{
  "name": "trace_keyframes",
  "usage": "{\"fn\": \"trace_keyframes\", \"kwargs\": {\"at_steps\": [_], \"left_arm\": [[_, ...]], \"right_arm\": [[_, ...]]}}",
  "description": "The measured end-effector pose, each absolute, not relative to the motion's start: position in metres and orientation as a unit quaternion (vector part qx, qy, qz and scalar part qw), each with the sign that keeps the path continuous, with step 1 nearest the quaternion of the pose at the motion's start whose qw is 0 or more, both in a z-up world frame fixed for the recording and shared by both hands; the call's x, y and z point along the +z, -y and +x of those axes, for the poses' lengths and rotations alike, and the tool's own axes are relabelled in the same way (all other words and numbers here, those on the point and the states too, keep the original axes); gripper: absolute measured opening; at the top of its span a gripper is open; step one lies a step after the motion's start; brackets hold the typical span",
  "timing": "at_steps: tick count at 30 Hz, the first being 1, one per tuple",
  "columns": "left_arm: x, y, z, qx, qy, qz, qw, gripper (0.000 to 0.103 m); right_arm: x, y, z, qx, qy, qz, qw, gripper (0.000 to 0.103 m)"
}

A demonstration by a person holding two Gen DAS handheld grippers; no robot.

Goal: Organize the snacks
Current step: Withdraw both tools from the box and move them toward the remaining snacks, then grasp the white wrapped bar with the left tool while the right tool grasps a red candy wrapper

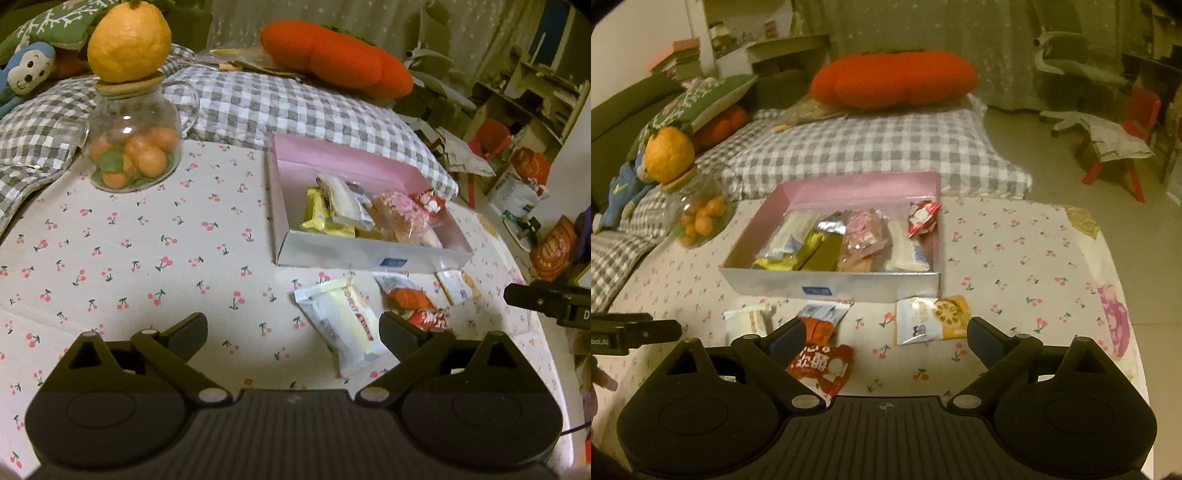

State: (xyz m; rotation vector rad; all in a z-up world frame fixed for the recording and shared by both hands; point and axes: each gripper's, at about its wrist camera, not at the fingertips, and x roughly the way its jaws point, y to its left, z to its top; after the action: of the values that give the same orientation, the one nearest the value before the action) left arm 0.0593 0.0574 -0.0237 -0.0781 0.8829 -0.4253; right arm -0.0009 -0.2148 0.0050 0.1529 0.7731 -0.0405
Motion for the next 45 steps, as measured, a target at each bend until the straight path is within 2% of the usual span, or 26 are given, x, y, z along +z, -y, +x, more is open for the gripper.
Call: {"fn": "trace_keyframes", "kwargs": {"at_steps": [8,18,21,23,24,32,36,39,41,43,45], "left_arm": [[-0.035,-0.057,0.061,-0.202,-0.446,-0.040,0.871,0.099],[-0.043,-0.053,0.063,-0.205,-0.455,-0.025,0.866,0.098],[-0.045,-0.051,0.064,-0.201,-0.456,-0.024,0.867,0.097],[-0.047,-0.047,0.066,-0.201,-0.457,-0.024,0.866,0.096],[-0.048,-0.045,0.067,-0.202,-0.456,-0.025,0.866,0.095],[-0.054,-0.015,0.076,-0.207,-0.453,-0.033,0.866,0.092],[-0.060,0.002,0.082,-0.197,-0.454,-0.032,0.868,0.088],[-0.064,0.011,0.084,-0.181,-0.455,-0.022,0.872,0.083],[-0.068,0.015,0.085,-0.166,-0.457,-0.013,0.874,0.079],[-0.069,0.017,0.085,-0.157,-0.451,0.003,0.879,0.078],[-0.069,0.018,0.083,-0.156,-0.447,0.020,0.881,0.070]], "right_arm": [[-0.011,0.185,0.007,0.033,-0.391,0.023,0.919,0.096],[-0.042,0.167,0.030,0.055,-0.415,0.043,0.907,0.091],[-0.046,0.164,0.033,0.060,-0.423,0.040,0.903,0.081],[-0.048,0.163,0.034,0.064,-0.428,0.039,0.901,0.061],[-0.049,0.164,0.034,0.066,-0.432,0.040,0.899,0.055],[-0.043,0.171,0.030,0.077,-0.428,0.058,0.899,0.033],[-0.044,0.172,0.027,0.081,-0.427,0.055,0.899,0.032],[-0.045,0.172,0.028,0.084,-0.431,0.057,0.897,0.037],[-0.047,0.171,0.029,0.082,-0.440,0.060,0.892,0.051],[-0.052,0.170,0.031,0.079,-0.452,0.059,0.887,0.058],[-0.057,0.169,0.032,0.078,-0.457,0.055,0.884,0.064]]}}
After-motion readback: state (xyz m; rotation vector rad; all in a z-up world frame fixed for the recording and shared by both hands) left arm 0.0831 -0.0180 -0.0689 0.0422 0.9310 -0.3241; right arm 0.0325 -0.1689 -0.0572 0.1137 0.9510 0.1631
